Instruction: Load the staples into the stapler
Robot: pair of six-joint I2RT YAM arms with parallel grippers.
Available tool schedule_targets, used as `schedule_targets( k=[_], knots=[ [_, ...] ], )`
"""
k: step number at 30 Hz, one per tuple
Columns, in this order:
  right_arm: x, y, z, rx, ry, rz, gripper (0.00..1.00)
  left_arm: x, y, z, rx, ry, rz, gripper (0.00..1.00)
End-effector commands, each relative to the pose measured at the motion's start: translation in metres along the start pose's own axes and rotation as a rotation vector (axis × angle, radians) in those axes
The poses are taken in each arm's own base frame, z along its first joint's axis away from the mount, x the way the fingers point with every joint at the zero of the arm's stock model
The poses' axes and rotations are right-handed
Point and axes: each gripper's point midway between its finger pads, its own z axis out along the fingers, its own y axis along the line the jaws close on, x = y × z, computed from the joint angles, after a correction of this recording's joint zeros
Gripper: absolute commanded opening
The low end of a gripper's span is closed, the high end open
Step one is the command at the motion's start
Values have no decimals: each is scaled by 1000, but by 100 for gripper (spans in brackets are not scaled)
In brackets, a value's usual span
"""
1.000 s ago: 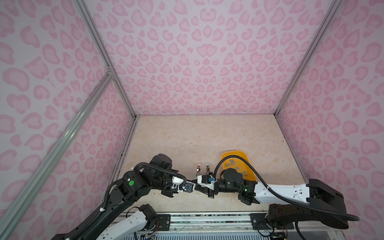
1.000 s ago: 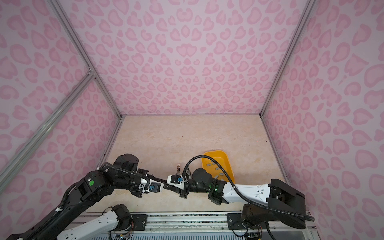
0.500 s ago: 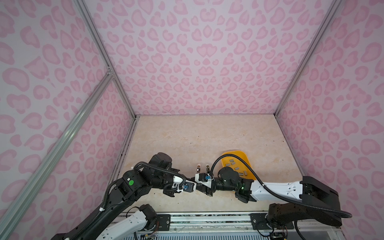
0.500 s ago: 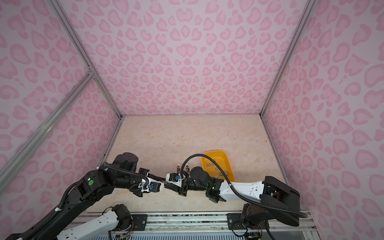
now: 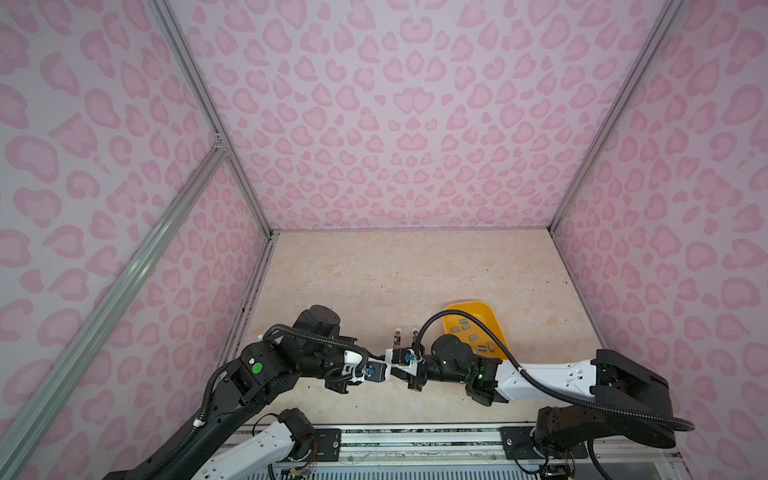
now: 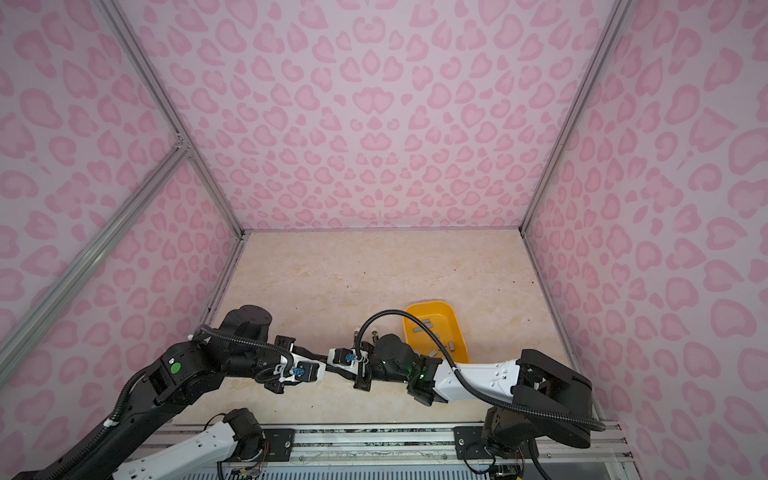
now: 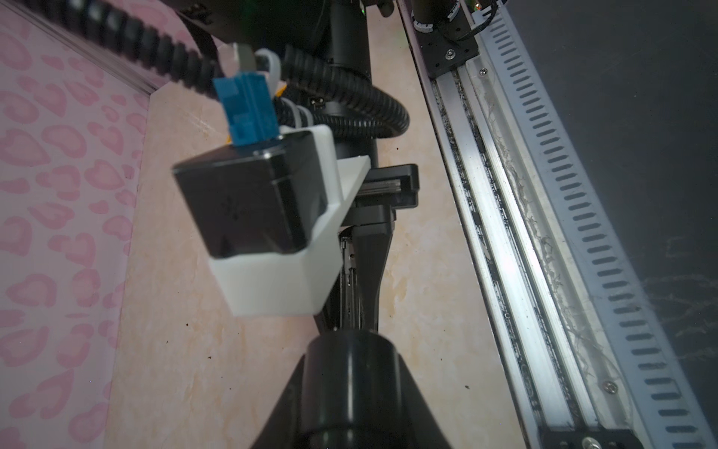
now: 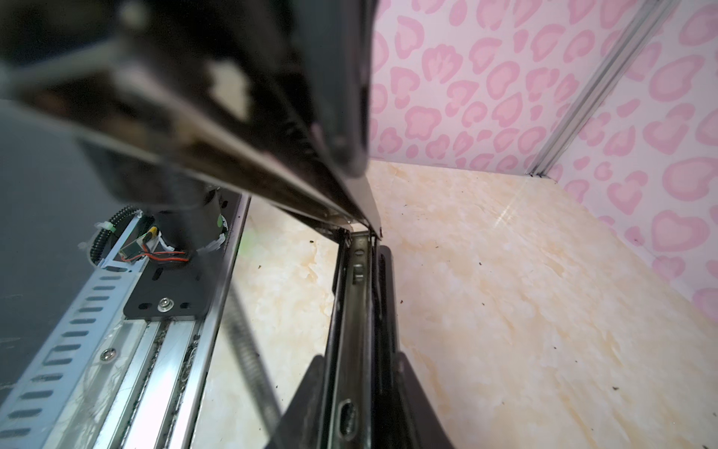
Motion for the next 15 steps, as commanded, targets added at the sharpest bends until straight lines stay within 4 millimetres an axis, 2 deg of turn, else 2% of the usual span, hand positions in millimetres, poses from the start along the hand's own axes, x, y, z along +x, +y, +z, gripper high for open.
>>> schedule_targets(
  k=[1, 4, 9, 15],
  knots=[
    [1, -6, -3, 28, -11, 27, 19, -23, 11, -6, -51, -105, 78, 4],
    [1, -10, -8, 22, -33, 48, 11, -21, 15, -13, -81, -98, 67, 4],
    [4, -20, -18, 11, -69, 88, 5, -18, 23, -28, -130, -116, 25, 4],
    [12, -17, -26, -19, -68, 60, 0, -13, 32, -41, -169, -131, -28, 4]
  ],
)
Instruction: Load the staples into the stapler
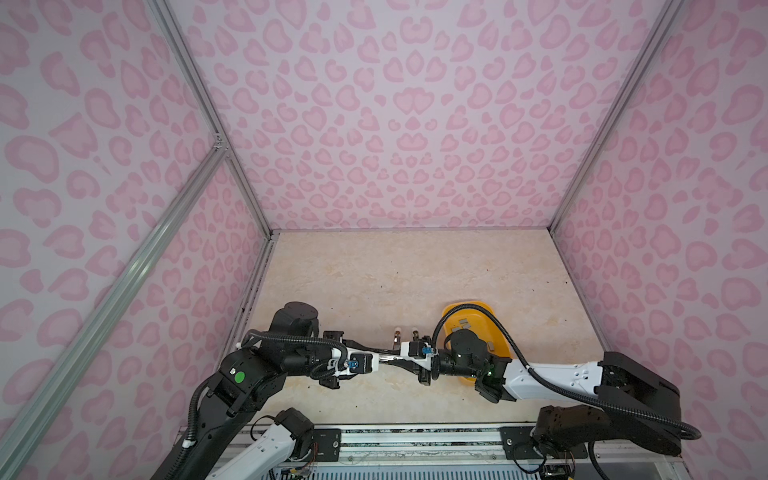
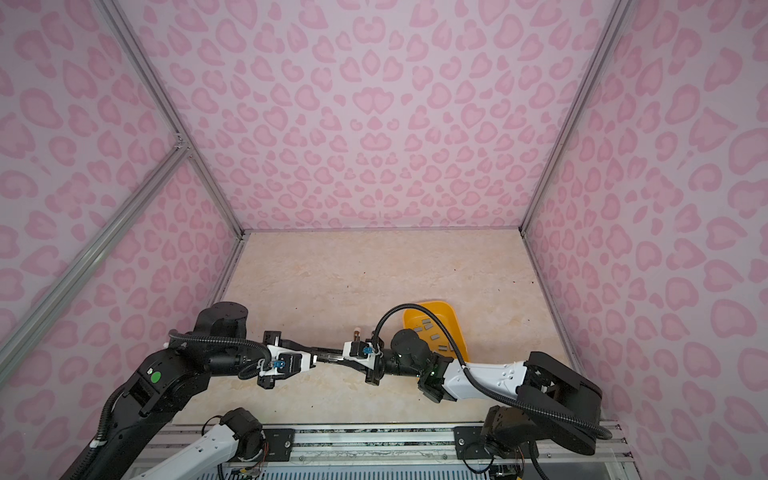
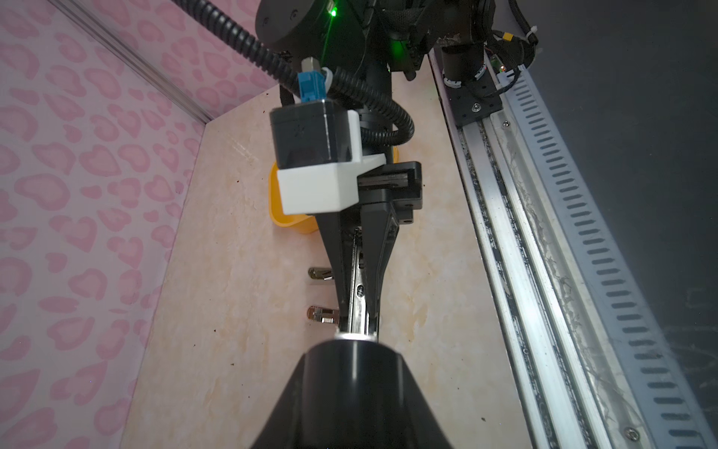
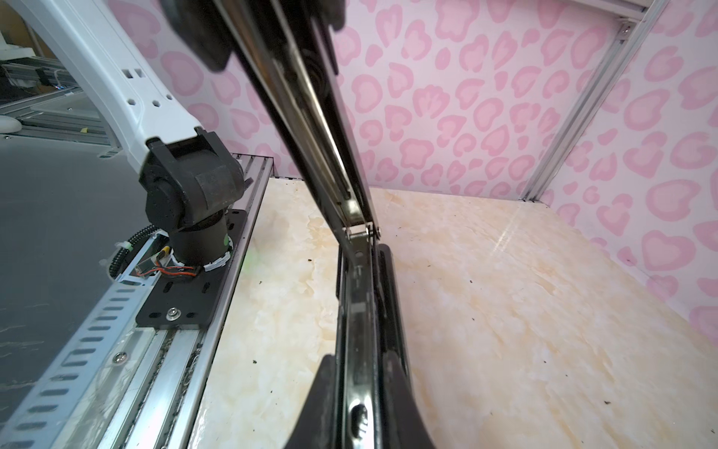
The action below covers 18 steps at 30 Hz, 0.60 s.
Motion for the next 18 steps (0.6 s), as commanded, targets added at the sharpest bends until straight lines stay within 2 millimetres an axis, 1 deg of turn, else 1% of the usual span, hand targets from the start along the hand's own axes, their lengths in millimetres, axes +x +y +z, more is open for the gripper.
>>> schedule_targets(
  k=[1, 5, 9, 13, 18],
  knots=[
    [14, 0, -7, -15, 27, 56, 0, -7, 13, -10, -52, -28, 43, 4],
    [17, -4, -15, -21, 21, 56, 0, -2, 20, -11, -71, -37, 16, 4],
    [17, -5, -20, -18, 16, 46, 0, -2, 28, -11, -80, -60, -8, 4],
    [16, -7, -25, -3, 7, 40, 0, -5, 35, -14, -92, -102, -28, 4],
    [10, -9, -35, 10, -28, 40, 0, -8, 42, -19, -114, -154, -38, 4]
  ],
)
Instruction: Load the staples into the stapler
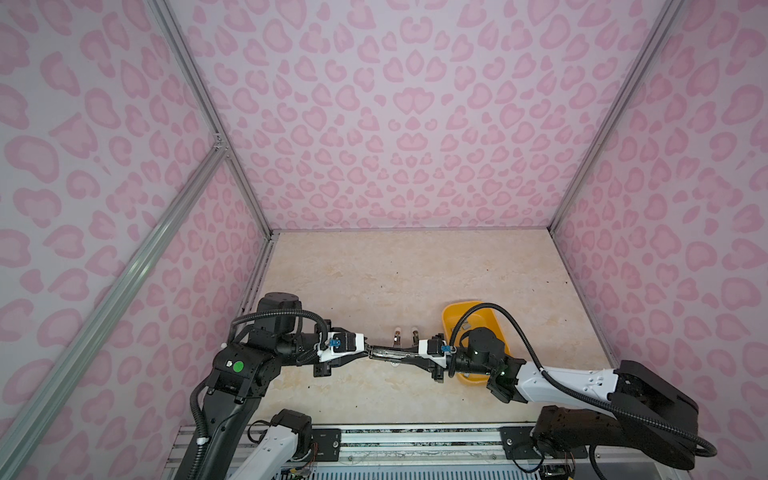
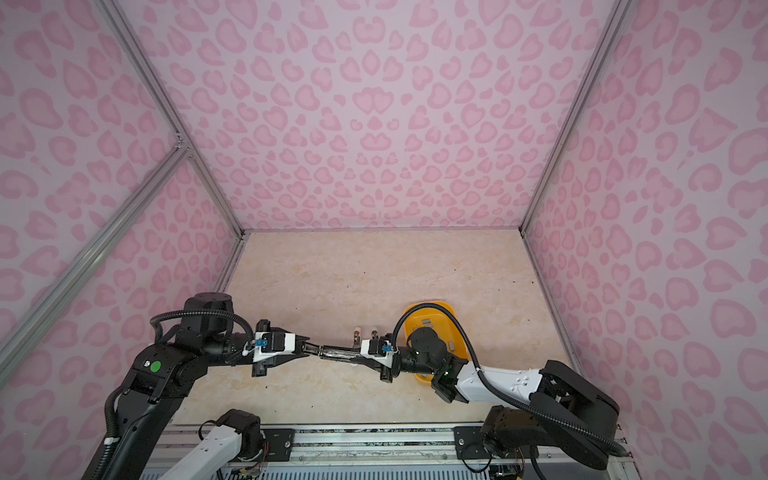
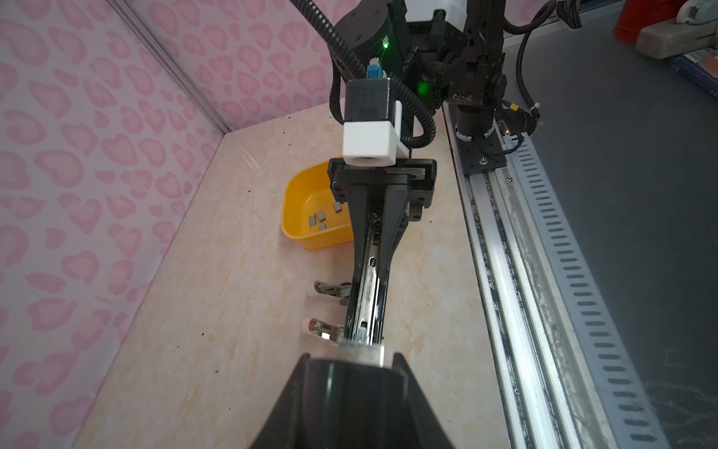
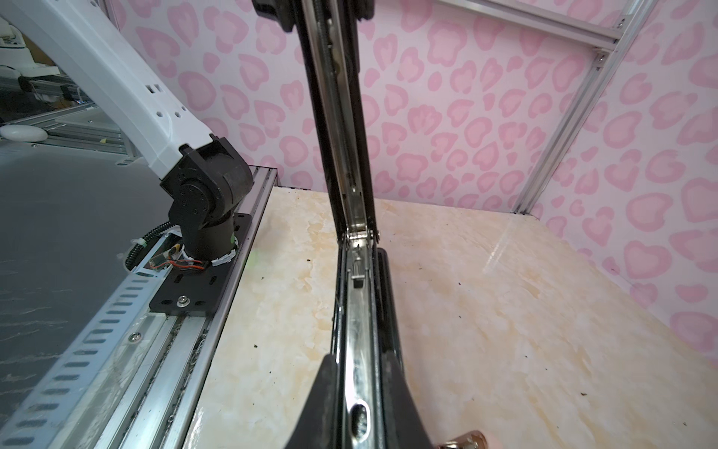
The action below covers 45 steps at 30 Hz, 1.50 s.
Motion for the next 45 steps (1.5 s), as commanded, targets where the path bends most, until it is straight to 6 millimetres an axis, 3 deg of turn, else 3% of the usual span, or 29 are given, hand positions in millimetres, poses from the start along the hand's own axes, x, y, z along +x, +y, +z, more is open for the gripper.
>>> schedule_targets(
  k=[1, 8, 15, 26, 35, 38, 40, 43, 45],
  knots=[
    [8, -1, -6, 15, 21, 54, 0, -14, 21, -4, -76, -50, 107, 4],
    [-2, -1, -16, 13, -20, 62, 0, -20, 25, -6, -79, -109, 99, 4],
    [-28, 0, -33, 33, -122, 78, 0, -24, 39, -8, -97, -191, 58, 5],
    [-44, -8, -48, 114, -184, 93, 0, -22, 72, -14, -270, -207, 43, 41],
    [-47, -25, -65, 263, -227, 111, 0, -4, 112, -30, -545, -111, 16, 57],
    [-49, -33, -71, 321, -241, 124, 0, 0, 133, -47, -706, -101, -21, 62],
    [-51, -37, -74, 362, -250, 134, 0, -2, 154, -70, -867, -109, -86, 64],
    [-55, -40, -75, 420, -255, 150, 0, 0, 188, -130, -1211, -205, -370, 71],
    [-57, -42, -72, 454, -248, 159, 0, 20, 191, -173, -1447, -274, -678, 73]
  ],
)
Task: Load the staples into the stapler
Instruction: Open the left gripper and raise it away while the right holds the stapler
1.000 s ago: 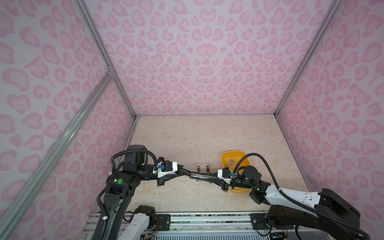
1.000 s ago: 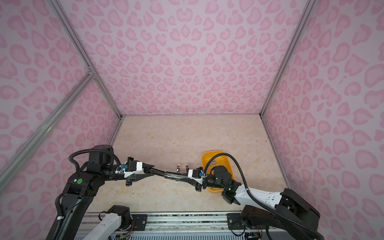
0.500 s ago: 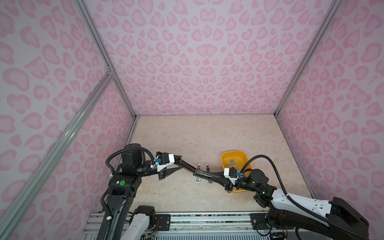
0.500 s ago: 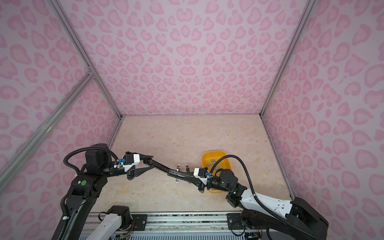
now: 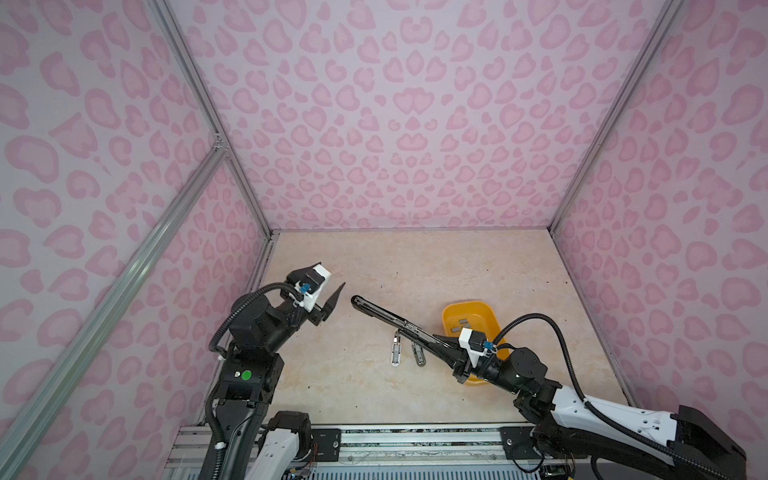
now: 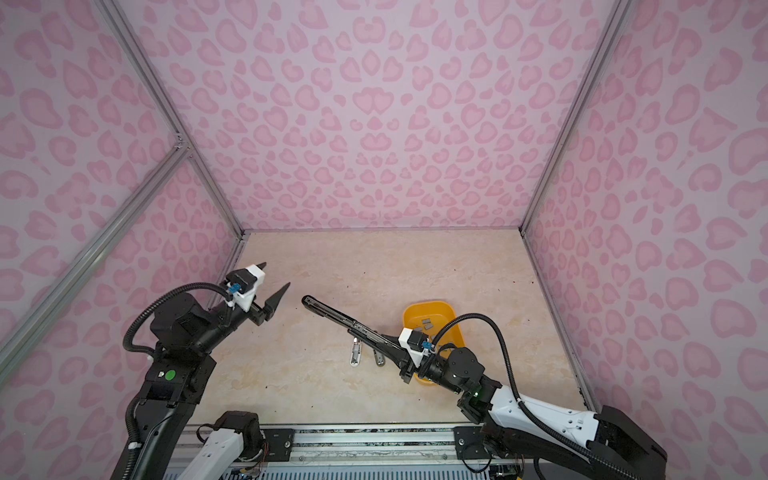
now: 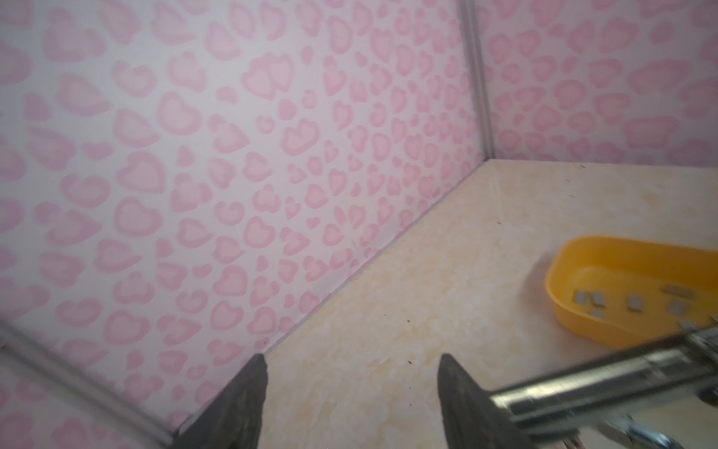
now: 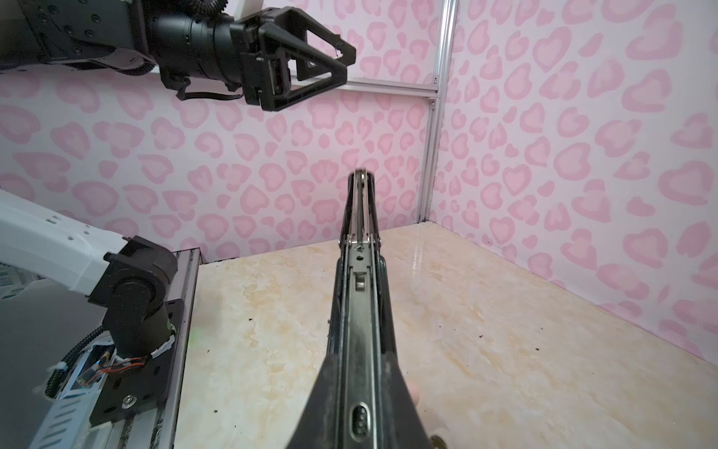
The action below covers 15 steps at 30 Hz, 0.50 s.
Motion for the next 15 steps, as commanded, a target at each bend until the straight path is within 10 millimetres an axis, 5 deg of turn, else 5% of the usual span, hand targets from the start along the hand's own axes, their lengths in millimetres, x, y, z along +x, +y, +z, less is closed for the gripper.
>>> schedule_targets(
  k=[1, 7, 9, 15],
  knots=[
    [-26, -14, 4, 126, -82, 6, 0, -7, 94, -37, -562, -51, -524, 75],
    [-29, -10, 14, 173, -73, 60, 0, 14, 80, -57, -552, -176, -953, 90],
    [-33, -9, 17, 205, -67, 82, 0, 41, 71, -58, -556, -148, -1058, 100],
    [-21, -8, 34, 303, -22, 192, 0, 121, 38, -33, -525, 97, -1086, 97]
  ],
)
